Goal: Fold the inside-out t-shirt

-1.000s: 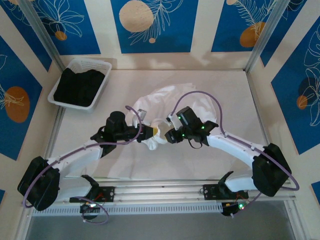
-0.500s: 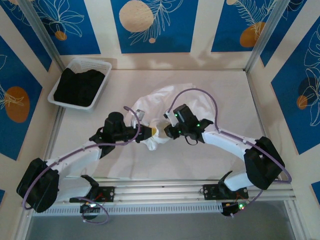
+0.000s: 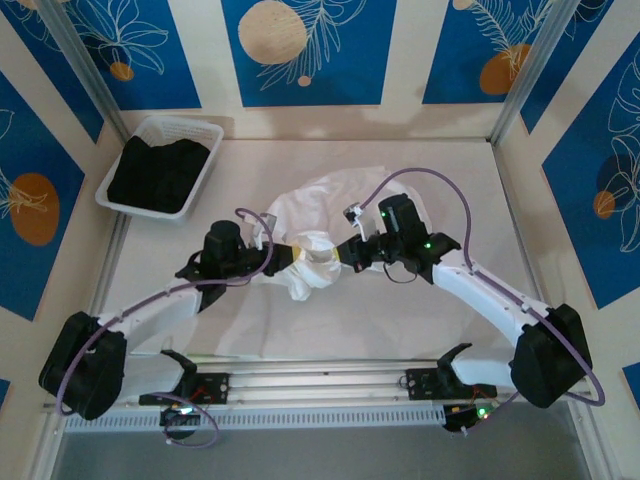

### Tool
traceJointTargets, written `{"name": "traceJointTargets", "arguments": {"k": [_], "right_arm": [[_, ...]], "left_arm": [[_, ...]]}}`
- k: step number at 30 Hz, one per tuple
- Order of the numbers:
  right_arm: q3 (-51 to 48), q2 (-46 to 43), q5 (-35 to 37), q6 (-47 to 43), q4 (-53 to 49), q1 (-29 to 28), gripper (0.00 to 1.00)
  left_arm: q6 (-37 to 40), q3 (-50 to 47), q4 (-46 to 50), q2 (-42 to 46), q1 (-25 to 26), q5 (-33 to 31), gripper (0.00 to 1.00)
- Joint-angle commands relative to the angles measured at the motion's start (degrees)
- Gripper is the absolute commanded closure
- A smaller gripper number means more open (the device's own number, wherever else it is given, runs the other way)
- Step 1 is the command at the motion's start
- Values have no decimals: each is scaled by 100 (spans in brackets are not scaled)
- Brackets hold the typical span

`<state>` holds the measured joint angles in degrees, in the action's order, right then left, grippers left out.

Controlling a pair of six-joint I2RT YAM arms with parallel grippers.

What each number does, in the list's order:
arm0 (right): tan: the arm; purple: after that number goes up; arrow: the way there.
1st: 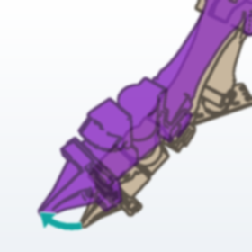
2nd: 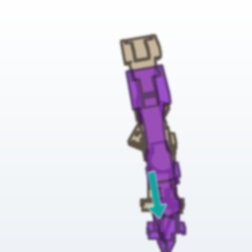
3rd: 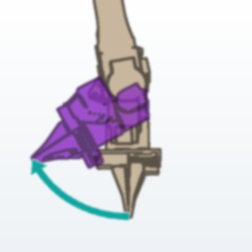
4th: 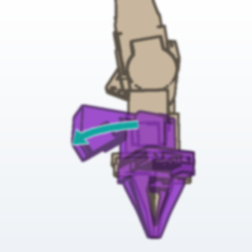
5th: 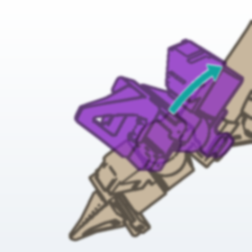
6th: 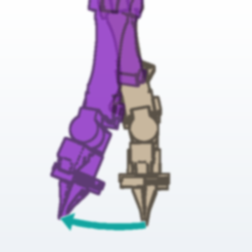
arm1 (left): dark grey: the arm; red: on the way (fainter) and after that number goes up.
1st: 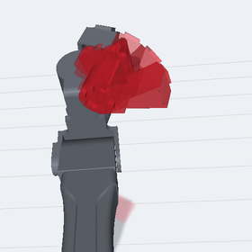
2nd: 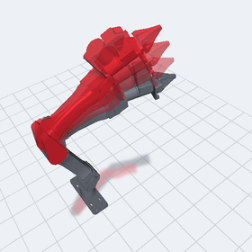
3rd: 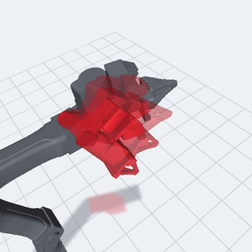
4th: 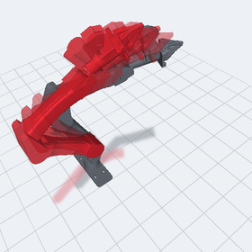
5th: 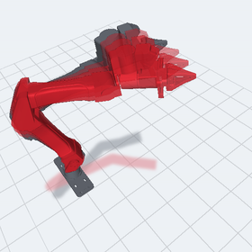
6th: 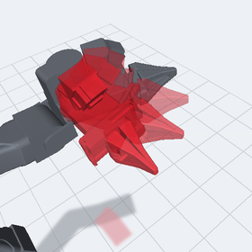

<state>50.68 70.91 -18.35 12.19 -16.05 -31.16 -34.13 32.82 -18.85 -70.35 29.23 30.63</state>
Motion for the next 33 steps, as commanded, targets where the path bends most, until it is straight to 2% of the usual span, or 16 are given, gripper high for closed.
{"name": "traceJointTargets", "arguments": {"k": [1,6,11,15,19,22,27,33], "right_arm": [[-9,-70,-1424,439,103,130,100],[-133,74,-2334,1145,1015,395,100],[-96,363,-2532,1527,1389,548,100],[-62,603,-2568,1705,1567,562,100],[-9,770,-2577,1783,1654,566,100],[14,827,-2573,1812,1678,566,100],[10,832,-2550,1830,1670,583,100],[-105,755,-2498,1840,1685,589,100]], "left_arm": [[133,-5,52,-149,-80,-434,100],[480,153,672,-235,-82,-1073,96],[803,218,1600,112,-46,-2009,68],[1042,185,2197,709,255,-2623,57],[1222,259,2632,1166,792,-2975,55],[1398,372,2690,1117,1131,-3019,52],[1626,760,2728,374,1298,-3326,49],[1701,1134,2096,-711,1296,-3353,49]]}}
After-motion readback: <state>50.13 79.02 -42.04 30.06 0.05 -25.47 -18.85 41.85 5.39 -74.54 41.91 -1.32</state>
